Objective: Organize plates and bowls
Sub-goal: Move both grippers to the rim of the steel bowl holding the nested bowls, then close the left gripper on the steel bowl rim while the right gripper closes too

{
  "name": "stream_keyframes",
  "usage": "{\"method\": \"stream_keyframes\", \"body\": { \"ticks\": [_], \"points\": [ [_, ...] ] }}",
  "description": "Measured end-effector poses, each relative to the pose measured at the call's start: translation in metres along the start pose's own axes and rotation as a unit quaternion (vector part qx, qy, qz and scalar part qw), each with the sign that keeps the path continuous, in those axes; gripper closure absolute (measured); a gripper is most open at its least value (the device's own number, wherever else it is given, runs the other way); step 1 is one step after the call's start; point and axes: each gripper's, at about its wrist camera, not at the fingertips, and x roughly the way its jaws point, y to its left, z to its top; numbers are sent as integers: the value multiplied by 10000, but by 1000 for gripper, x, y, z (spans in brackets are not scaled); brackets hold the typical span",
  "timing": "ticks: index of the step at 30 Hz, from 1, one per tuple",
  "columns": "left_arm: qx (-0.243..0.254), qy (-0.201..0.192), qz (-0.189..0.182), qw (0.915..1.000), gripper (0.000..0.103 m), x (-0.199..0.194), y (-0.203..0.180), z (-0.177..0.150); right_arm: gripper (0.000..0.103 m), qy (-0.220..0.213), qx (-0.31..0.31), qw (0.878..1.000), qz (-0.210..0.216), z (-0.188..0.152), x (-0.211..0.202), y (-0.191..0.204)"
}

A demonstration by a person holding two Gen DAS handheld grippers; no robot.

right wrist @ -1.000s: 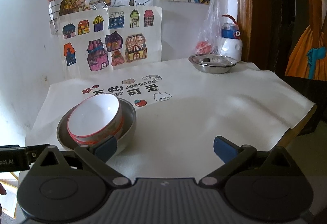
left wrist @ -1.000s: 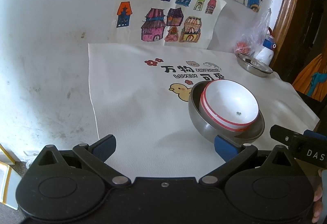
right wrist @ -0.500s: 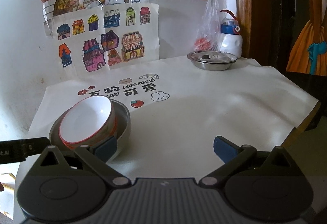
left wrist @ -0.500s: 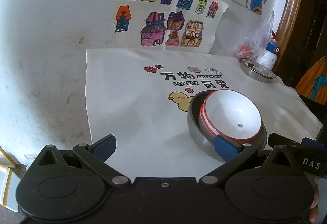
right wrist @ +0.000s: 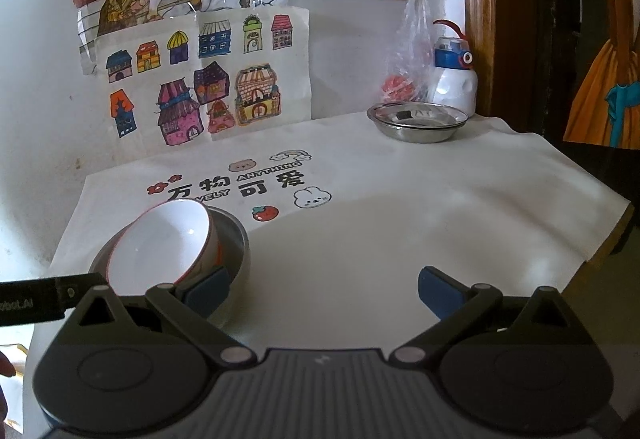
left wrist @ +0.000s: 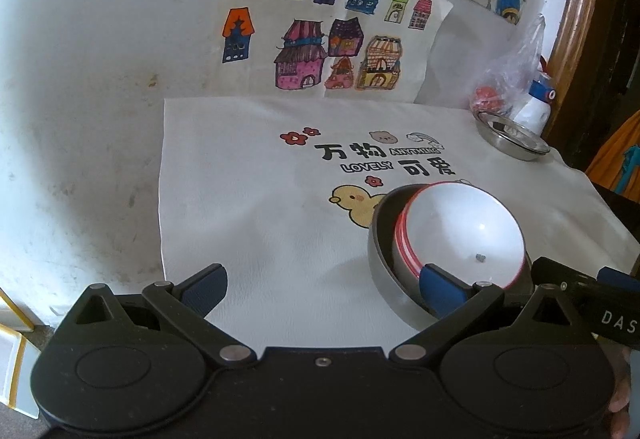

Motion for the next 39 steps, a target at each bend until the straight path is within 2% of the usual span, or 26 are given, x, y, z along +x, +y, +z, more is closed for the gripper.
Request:
{"method": "stream_keyframes", "body": {
  "ticks": [3, 9, 17, 21, 25, 30, 34, 37, 39],
  "points": [
    [1, 37, 8, 10000, 1, 3, 2, 5, 0, 53, -133, 9999, 56, 4, 4, 1],
    [-68, 334, -280, 9990, 1, 13, 10, 17, 0, 430, -398, 9977, 329, 17, 17, -1],
    [350, 985, -629, 9925, 6, 29, 15, 42, 0, 1406, -711, 9843, 796, 41, 40, 0],
    [593, 1202, -550, 9894, 11, 35, 20, 55, 0, 1734, -986, 9764, 830, 54, 49, 5],
    [559, 1594, -771, 9826, 12, 45, 26, 63, 2, 1906, -1124, 9712, 886, 61, 54, 6],
    [676, 2158, -911, 9698, 20, 61, 19, 74, 12, 2242, -1116, 9624, 1053, 66, 64, 7],
    [725, 2503, -967, 9606, 29, 69, 14, 83, 16, 2502, -1081, 9555, 1132, 71, 71, 7],
    [583, 2692, -1075, 9553, 38, 74, 15, 86, 20, 2698, -1003, 9505, 1169, 74, 76, 7],
    [458, 2779, -1150, 9526, 44, 75, 16, 87, 27, 2843, -845, 9470, 1233, 75, 80, 6]
  ]
}}
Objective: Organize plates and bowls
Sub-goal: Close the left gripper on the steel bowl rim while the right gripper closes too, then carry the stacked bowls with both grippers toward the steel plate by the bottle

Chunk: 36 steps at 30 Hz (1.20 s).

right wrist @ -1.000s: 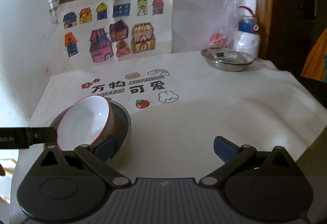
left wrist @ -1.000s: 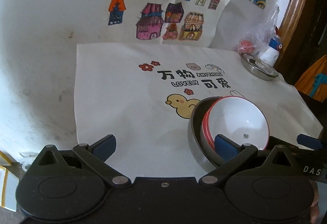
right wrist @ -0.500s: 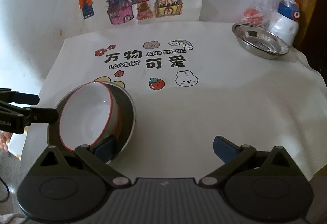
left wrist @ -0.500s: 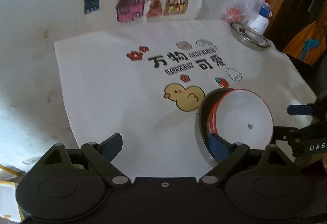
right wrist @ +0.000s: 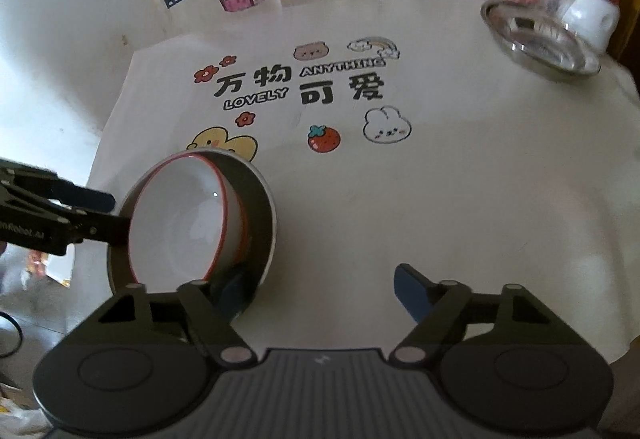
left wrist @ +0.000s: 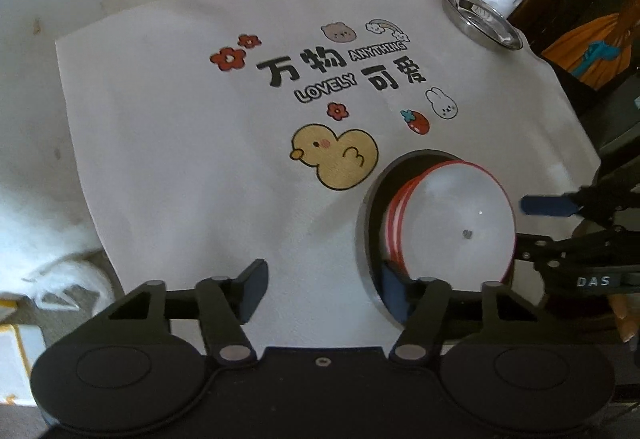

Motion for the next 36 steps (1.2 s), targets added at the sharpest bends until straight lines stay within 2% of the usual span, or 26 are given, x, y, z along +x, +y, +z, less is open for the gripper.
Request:
{"method": "stream_keyframes", "body": {
  "ticks": [3, 7, 15, 19, 22, 24, 25, 26, 29, 36],
  "points": [
    [-63, 69, -131, 9999, 54, 1, -1, 2, 42, 182, 276, 9992, 241, 6, 4, -3],
    [-27, 138, -149, 9998, 67, 3, -8, 5, 53, 372, 432, 9979, 308, 13, 9, -1],
    [-65, 233, -19, 9997, 77, 10, -14, 10, 82, 574, 590, 9955, 473, 21, 13, 8],
    [-159, 259, 31, 9995, 77, 15, -14, 11, 86, 611, 638, 9948, 514, 21, 15, 11],
    [-278, 339, 2, 9990, 78, 17, -12, 13, 86, 681, 1085, 9894, 684, 19, 18, 2],
    [-321, 373, -68, 9988, 84, 19, -11, 14, 88, 712, 1234, 9869, 757, 19, 20, -2],
    [-328, 387, -135, 9986, 91, 19, -12, 14, 90, 714, 1205, 9869, 796, 19, 21, -1],
    [-320, 387, -156, 9986, 95, 19, -14, 14, 90, 712, 1189, 9871, 797, 19, 20, -1],
    [-317, 364, -45, 9988, 95, 19, -19, 14, 90, 709, 1121, 9890, 655, 19, 19, 5],
    [-282, 560, -68, 9980, 96, 22, -28, 13, 91, 802, 1157, 9884, 574, 8, 12, 6]
  ]
}}
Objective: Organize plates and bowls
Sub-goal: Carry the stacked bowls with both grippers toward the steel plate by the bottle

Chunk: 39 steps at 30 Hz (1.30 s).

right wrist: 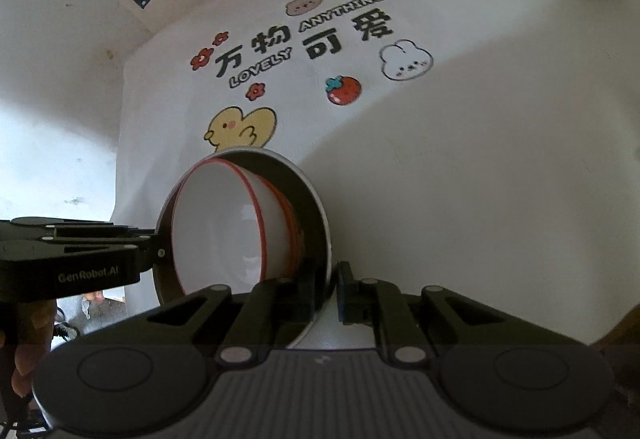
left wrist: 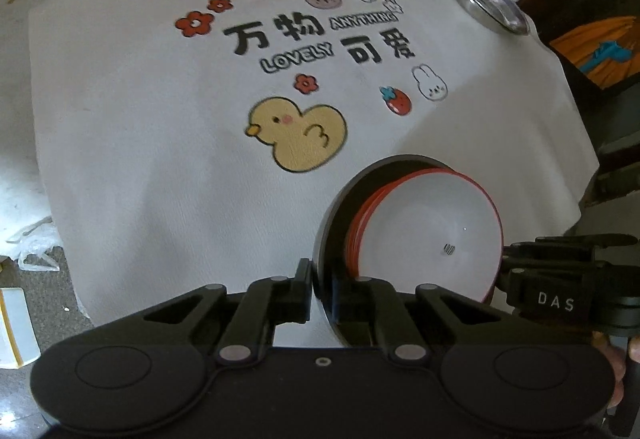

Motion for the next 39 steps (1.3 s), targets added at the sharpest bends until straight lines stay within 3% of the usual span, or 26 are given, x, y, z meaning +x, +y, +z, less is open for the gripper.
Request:
{"method": "stream_keyframes", "body": {
  "ticks": [13, 39],
  "points": [
    [338, 1, -196, 9992, 96, 6, -45, 13, 91, -288, 187, 9991, -236, -6, -32, -32],
    [636, -122, -411, 9971, 96, 33, -105, 82, 91, -623, 562, 9958, -376, 40, -58, -99]
  ]
}}
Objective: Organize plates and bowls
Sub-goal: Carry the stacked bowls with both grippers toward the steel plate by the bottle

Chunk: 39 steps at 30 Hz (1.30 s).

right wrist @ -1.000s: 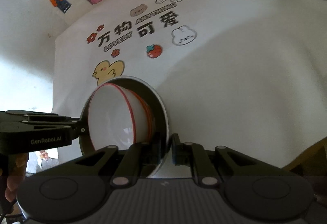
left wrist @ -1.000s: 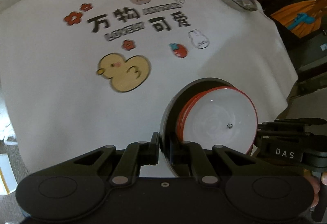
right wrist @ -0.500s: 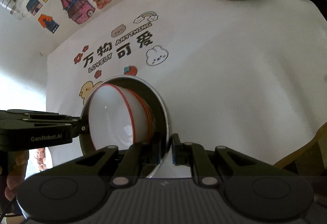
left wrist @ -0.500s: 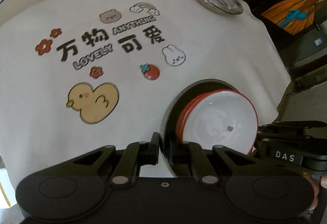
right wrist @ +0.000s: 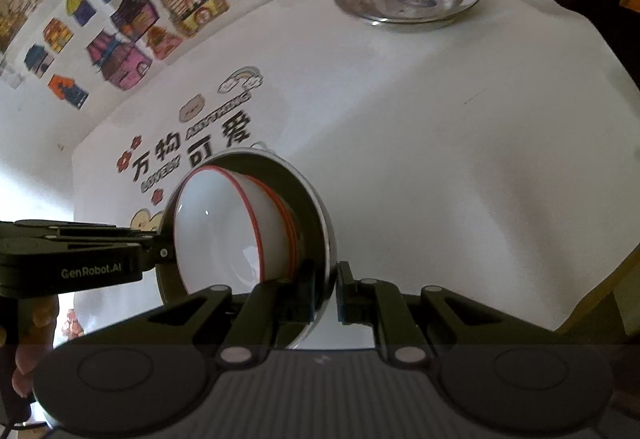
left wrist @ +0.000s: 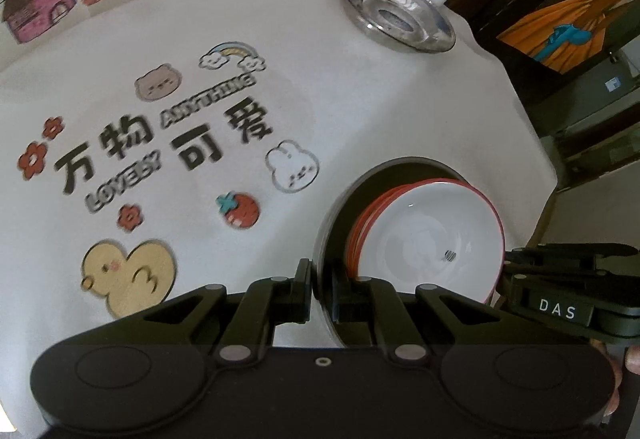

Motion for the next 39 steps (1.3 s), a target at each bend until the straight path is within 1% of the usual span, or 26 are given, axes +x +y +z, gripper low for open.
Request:
{"method": "stream_keyframes", "body": {
  "ticks": [10, 19, 39],
  "points": [
    [26, 2, -49, 10000, 96, 23, -14, 33, 91, -50, 159, 9999, -1, 25, 7, -30],
    [72, -21, -57, 10000, 96, 39, -23, 56, 92, -102, 233, 9997, 44, 45, 14, -51],
    [116, -133, -101, 9998, 96, 63, -37, 97, 92, -298, 247, 9992, 73, 88, 15, -76]
  ]
}}
